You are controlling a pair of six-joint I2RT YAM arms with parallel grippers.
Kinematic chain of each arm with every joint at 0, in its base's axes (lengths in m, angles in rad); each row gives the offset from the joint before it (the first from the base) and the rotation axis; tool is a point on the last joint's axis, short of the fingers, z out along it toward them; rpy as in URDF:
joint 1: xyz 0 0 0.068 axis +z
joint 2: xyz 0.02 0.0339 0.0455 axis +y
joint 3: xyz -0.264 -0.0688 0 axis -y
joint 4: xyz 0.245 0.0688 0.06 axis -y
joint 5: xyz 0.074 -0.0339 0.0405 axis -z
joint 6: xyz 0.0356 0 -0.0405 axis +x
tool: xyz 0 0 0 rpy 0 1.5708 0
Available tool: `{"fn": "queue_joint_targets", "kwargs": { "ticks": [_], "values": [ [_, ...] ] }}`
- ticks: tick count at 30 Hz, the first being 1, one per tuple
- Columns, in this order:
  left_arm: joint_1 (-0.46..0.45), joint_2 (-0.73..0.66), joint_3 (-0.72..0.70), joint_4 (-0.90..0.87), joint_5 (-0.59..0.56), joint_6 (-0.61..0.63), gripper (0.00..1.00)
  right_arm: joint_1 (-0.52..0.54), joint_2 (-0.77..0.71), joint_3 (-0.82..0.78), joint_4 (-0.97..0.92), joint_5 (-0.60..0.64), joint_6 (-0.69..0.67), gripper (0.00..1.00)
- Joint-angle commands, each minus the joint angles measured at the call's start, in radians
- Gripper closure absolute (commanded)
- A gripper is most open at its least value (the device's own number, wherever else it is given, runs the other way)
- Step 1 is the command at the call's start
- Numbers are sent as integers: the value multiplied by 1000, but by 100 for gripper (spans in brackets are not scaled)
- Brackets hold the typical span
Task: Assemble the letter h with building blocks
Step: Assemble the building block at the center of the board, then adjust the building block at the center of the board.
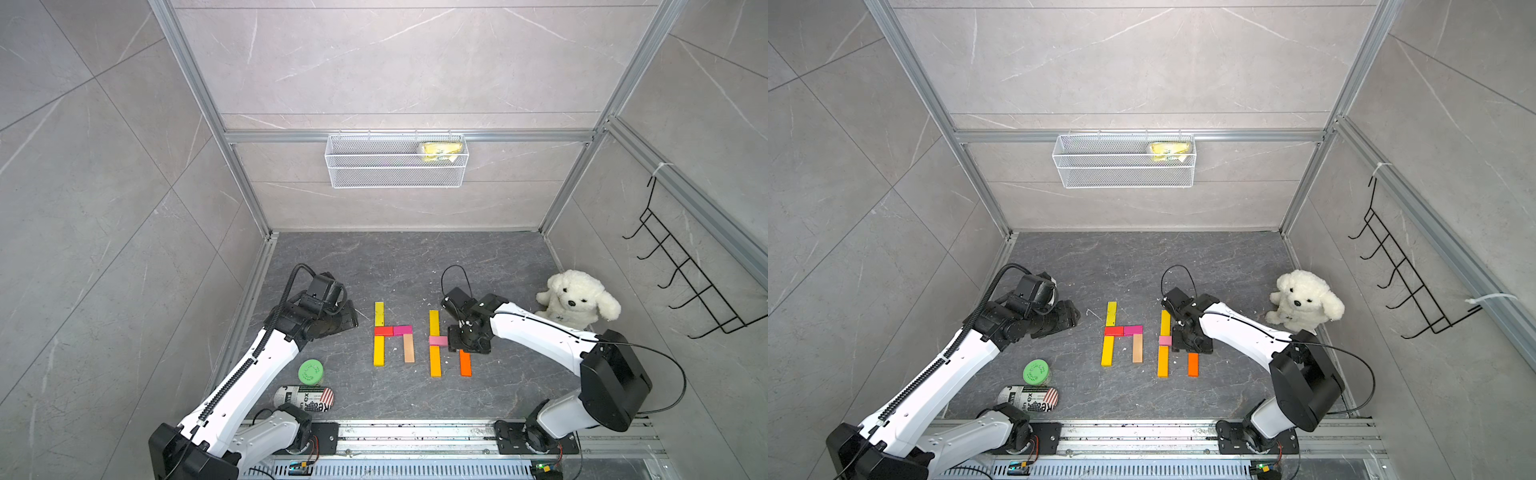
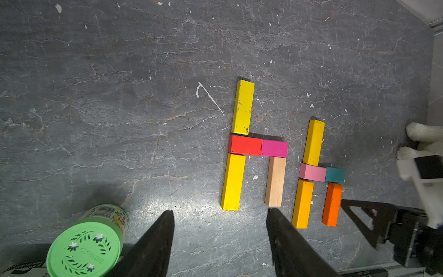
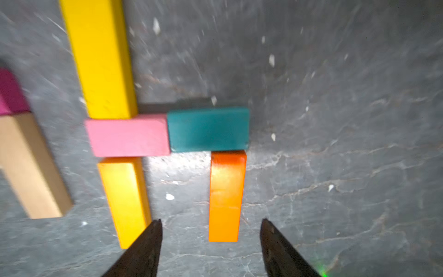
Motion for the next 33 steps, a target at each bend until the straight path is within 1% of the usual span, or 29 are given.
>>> {"fn": "queue_joint_targets", "kwargs": {
  "ticks": [1,7,12,23,33],
  "values": [
    [7,-25,47,-4,-6,9,34,-41,31,88,-45,70,-35,32],
    [7,-32,40,-22,-19,14,34,-150,137,161,13,44,-77,33],
    [6,-36,17,-14,-14,11,33,-209,185,163,50,13,-111,34],
    [6,-26,1,-3,-8,6,34,-224,249,106,118,-18,-140,35],
    [7,-33,-14,1,-9,1,34,-226,248,53,142,-20,-146,37]
  ]
}}
